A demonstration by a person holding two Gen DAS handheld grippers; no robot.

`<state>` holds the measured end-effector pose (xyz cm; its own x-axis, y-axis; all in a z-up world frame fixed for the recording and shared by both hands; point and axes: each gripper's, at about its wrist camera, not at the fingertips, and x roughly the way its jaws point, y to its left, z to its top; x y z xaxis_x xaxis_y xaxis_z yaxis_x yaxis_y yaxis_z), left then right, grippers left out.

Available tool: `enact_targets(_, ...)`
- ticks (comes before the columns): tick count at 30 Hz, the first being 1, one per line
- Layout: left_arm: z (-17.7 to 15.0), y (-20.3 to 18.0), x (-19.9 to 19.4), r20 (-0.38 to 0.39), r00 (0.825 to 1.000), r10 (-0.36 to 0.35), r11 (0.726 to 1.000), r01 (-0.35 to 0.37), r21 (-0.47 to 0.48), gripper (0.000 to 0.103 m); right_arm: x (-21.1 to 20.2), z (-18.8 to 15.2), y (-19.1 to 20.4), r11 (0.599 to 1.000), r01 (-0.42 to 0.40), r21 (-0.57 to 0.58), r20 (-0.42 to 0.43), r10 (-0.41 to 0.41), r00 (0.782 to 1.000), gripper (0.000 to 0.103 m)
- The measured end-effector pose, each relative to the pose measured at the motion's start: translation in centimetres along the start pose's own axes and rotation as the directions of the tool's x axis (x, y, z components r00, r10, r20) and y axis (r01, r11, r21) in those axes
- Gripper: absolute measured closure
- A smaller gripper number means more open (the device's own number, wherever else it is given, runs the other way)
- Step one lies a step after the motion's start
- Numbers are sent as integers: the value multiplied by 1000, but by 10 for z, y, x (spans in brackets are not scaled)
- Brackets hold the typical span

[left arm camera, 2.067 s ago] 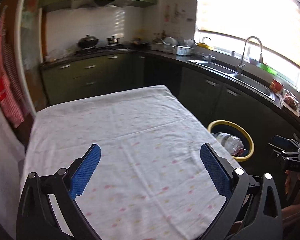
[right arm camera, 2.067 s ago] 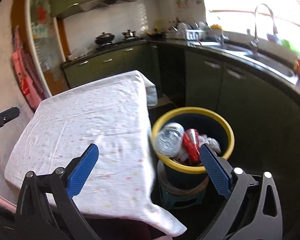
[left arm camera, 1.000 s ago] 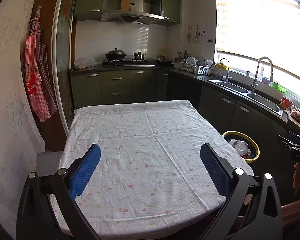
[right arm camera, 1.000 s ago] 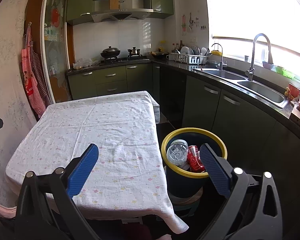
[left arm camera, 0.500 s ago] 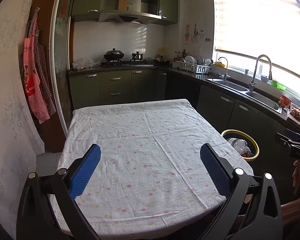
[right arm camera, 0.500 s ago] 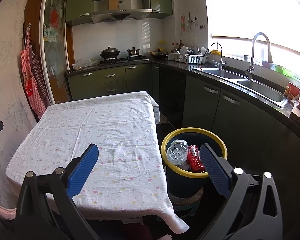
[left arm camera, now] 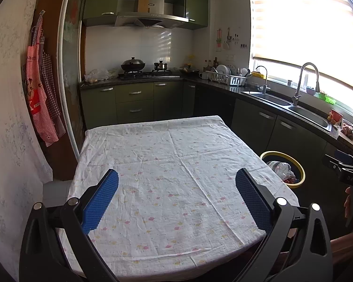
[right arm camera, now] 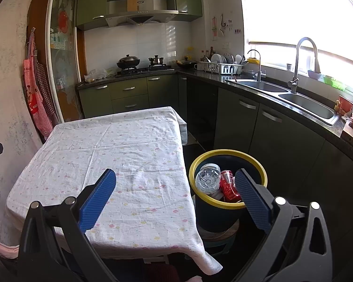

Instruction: Collect trash

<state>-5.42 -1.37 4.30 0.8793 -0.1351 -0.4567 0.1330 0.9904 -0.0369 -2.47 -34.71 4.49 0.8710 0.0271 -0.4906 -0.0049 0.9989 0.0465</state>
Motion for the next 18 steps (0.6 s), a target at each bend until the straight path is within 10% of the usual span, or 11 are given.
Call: enact_targets(18, -2, 0, 2, -5, 1000, -5, 1000, 5, 5, 5, 1, -1, 0, 1000, 1, 2, -2, -1, 1000, 7)
